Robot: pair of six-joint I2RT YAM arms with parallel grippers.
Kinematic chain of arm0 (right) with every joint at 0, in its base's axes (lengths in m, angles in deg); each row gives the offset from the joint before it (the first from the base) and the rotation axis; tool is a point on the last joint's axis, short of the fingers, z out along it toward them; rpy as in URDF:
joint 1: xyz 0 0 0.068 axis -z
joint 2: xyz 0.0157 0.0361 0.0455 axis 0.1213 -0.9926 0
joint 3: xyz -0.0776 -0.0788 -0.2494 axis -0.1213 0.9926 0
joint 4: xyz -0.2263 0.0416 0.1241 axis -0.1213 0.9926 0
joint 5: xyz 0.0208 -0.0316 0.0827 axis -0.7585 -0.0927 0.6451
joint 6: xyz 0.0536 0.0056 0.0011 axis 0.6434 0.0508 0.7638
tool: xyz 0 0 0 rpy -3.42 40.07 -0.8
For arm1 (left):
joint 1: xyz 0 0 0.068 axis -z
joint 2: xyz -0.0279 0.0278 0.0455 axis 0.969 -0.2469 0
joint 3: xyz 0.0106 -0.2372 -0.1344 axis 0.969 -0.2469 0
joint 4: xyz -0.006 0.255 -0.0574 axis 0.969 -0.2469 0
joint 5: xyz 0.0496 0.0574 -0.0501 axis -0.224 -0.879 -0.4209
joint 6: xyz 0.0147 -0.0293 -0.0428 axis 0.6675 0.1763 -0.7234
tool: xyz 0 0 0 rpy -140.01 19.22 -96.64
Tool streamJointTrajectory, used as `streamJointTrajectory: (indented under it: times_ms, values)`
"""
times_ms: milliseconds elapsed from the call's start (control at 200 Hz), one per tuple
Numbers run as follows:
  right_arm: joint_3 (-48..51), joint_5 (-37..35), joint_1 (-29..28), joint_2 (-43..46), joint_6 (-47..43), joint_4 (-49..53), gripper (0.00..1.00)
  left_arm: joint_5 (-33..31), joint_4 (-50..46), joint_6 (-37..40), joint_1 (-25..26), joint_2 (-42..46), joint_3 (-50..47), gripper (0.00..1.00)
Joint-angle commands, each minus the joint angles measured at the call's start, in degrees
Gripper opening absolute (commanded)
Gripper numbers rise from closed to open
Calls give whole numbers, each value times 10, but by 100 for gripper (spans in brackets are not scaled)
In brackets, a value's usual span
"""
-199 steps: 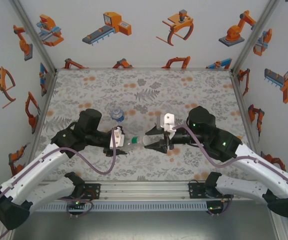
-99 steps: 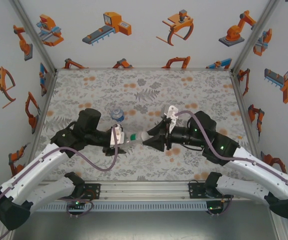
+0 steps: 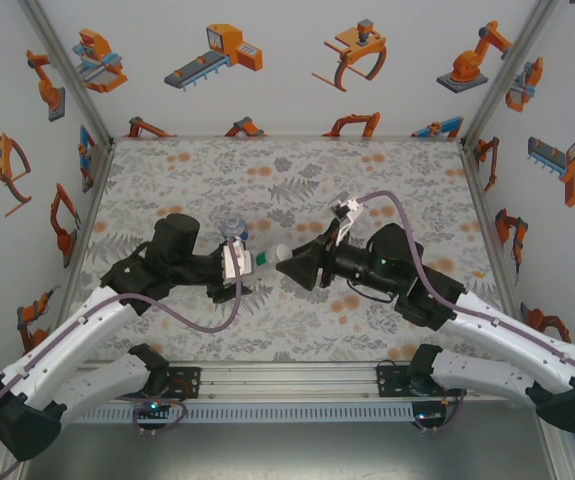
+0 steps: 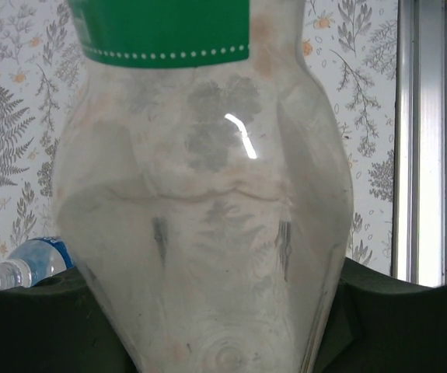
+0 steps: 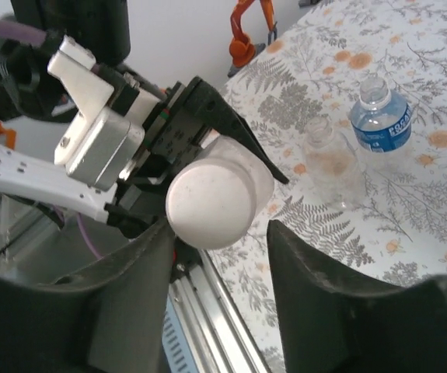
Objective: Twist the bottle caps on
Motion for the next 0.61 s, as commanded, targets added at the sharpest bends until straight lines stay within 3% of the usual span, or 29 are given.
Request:
streamJointTrajectory:
  times_ms: [0, 105, 270, 406, 601]
  values:
    - [-8, -73, 3, -11, -18, -65, 60, 54, 38, -21, 12, 3, 23, 0]
    - [-16, -84, 4, -32, -10, -86, 66, 47, 59, -53, 12, -7, 37, 0]
    - [-25, -123, 4, -70, 24, -102, 67, 10, 110, -109, 13, -15, 36, 0]
    - [-26, -123, 4, -99, 46, -139, 64, -20, 128, -130, 14, -19, 37, 0]
    - [-38, -112, 4, -129, 51, -161, 52, -25, 145, -141, 14, -20, 32, 0]
